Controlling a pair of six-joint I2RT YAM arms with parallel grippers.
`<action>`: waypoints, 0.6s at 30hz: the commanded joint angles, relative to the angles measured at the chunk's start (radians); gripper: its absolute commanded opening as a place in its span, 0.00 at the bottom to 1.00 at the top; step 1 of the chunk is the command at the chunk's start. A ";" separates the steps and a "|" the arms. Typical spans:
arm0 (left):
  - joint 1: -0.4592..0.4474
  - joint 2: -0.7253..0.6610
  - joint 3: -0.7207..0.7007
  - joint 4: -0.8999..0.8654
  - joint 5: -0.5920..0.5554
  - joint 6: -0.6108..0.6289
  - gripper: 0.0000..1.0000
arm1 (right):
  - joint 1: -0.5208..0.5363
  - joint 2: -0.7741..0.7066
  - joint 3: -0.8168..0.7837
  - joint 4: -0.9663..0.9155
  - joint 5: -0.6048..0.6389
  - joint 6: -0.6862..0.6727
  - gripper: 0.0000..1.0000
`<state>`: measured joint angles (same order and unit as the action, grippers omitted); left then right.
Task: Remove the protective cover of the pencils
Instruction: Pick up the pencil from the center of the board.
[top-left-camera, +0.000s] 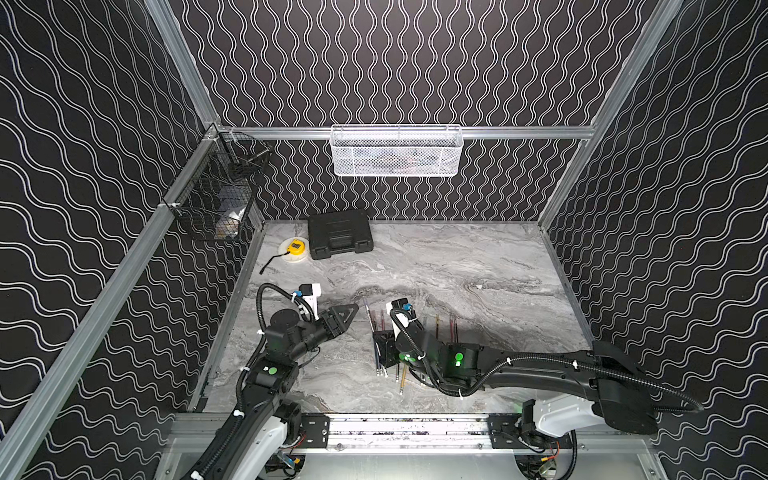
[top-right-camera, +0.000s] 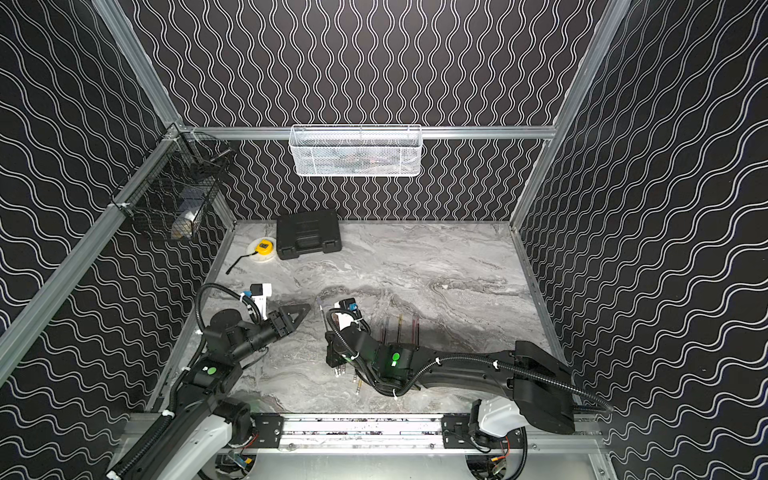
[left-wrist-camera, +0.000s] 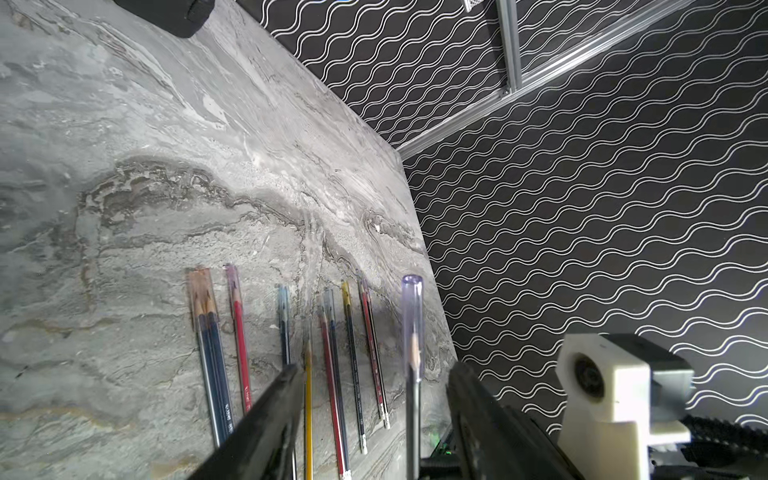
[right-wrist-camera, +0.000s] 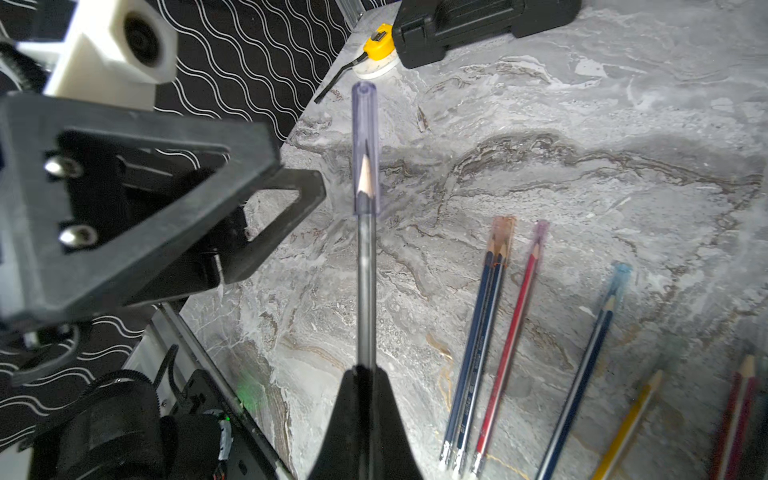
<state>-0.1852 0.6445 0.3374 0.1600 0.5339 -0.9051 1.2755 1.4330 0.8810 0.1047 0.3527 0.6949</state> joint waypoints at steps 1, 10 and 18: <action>-0.008 0.003 -0.011 0.104 0.040 0.010 0.58 | 0.002 0.004 -0.011 0.087 -0.048 -0.008 0.00; -0.033 0.063 -0.050 0.154 0.044 0.018 0.45 | 0.000 0.061 0.021 0.100 -0.092 -0.008 0.00; -0.043 0.070 -0.070 0.160 0.050 0.017 0.33 | 0.000 0.068 0.007 0.105 -0.083 -0.014 0.00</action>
<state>-0.2276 0.7250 0.2657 0.2897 0.5728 -0.8909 1.2751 1.4990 0.8906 0.1776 0.2646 0.6895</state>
